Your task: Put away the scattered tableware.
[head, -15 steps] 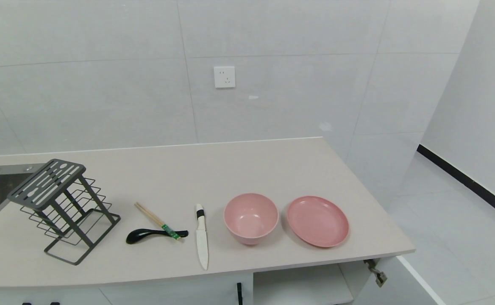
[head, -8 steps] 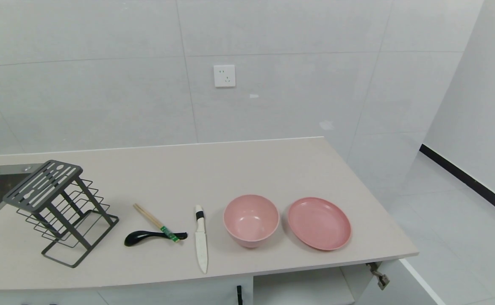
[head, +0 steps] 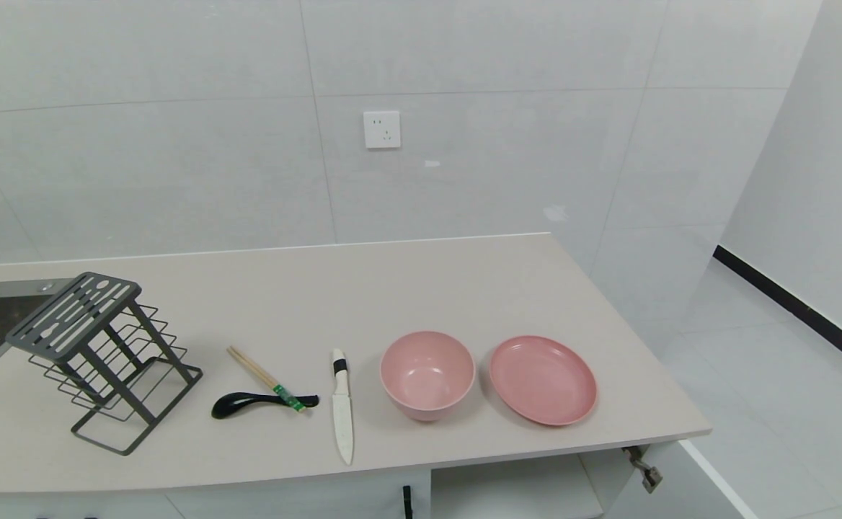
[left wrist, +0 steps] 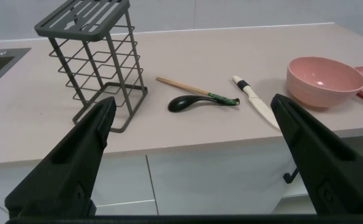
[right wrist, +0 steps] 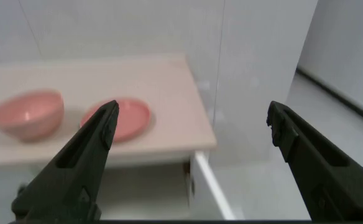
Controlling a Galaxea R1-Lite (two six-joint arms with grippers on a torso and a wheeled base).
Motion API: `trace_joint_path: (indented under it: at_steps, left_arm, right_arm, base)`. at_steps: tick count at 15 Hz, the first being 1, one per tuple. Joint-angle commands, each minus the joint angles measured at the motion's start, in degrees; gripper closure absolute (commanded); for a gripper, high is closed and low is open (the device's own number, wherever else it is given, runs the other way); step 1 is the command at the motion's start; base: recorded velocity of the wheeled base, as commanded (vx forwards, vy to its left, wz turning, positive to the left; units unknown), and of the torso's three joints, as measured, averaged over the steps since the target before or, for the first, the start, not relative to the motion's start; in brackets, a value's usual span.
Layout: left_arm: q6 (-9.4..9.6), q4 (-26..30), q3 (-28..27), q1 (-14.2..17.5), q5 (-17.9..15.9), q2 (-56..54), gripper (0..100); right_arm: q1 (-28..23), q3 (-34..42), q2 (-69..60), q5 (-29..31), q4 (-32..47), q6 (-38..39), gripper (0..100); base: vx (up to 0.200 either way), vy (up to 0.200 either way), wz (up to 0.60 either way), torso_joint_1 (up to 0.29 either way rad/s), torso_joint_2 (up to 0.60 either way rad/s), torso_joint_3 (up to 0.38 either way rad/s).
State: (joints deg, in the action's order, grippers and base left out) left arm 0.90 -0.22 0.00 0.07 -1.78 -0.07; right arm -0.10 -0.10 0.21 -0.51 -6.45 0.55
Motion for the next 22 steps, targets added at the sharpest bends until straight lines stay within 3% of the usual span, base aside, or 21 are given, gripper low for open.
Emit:
trace_joint_path:
  at_steps: [1,3,6,7,8,10,12,13,14,16,22]
  left_arm:
    - [-0.02,0.0,0.0,0.0,0.1,0.1,0]
    - [0.86,0.0,0.0,0.0,-0.3,0.1,0]
    - [0.33,0.0,0.0,0.0,-0.2,0.1,0]
    - [0.33,0.0,0.0,0.0,-0.2,0.1,0]
    - [0.33,0.0,0.0,0.0,-0.3,0.1,0]
    - [-0.46,0.0,0.0,-0.1,-0.1,0.1,0]
    - [-0.81,0.0,0.0,-0.1,-0.2,0.1,0]
    - [-0.81,0.0,0.0,-0.1,-0.2,0.1,0]
    - [-0.81,0.1,0.0,0.0,-0.2,0.1,0]
    - [-0.81,0.0,0.0,-0.1,-0.2,0.1,0]
    - [-0.81,0.1,0.0,0.0,-0.2,0.1,0]
  right_arm:
    - [-0.1,-0.4,0.1,0.0,-7.0,-0.4,0]
    - [-0.2,-3.5,0.1,-0.4,-4.8,0.0,0]
    - [-0.1,-9.0,9.9,-9.8,-0.2,-2.4,0]
    - [-0.1,-9.0,9.9,-9.8,-0.2,-2.4,0]
    - [0.1,-8.8,20.1,-18.3,1.2,-4.2,0]
    - [0.9,-10.1,32.7,-22.7,0.5,-4.9,0]
    - [1.9,-11.8,41.1,-22.9,-2.0,-5.3,0]
    - [3.2,-12.3,49.6,-22.8,-7.9,-5.7,0]
    - [3.3,-12.3,50.0,-22.8,-8.1,-5.7,0]
    - [3.6,-11.4,58.6,-22.7,-15.9,-6.0,0]
    - [3.7,-11.1,61.6,-22.8,-16.6,-7.7,0]
  base:
    - [0.000,0.000,0.00,0.000,0.00,0.000]
    - [0.000,0.000,0.00,0.000,0.00,0.000]
    - [0.000,0.000,0.00,0.000,0.00,0.000]
    - [0.000,0.000,0.00,0.000,0.00,0.000]
    - [0.000,0.000,0.00,0.000,0.00,0.000]
    - [0.000,0.000,0.00,0.000,0.00,0.000]
    - [0.000,0.000,0.00,0.000,0.00,0.000]
    - [0.000,0.000,0.00,0.000,0.00,0.000]
    - [0.000,0.000,0.00,0.000,0.00,0.000]
    - [0.000,0.000,0.00,0.000,0.00,0.000]
    - [0.000,0.000,0.00,0.000,0.00,0.000]
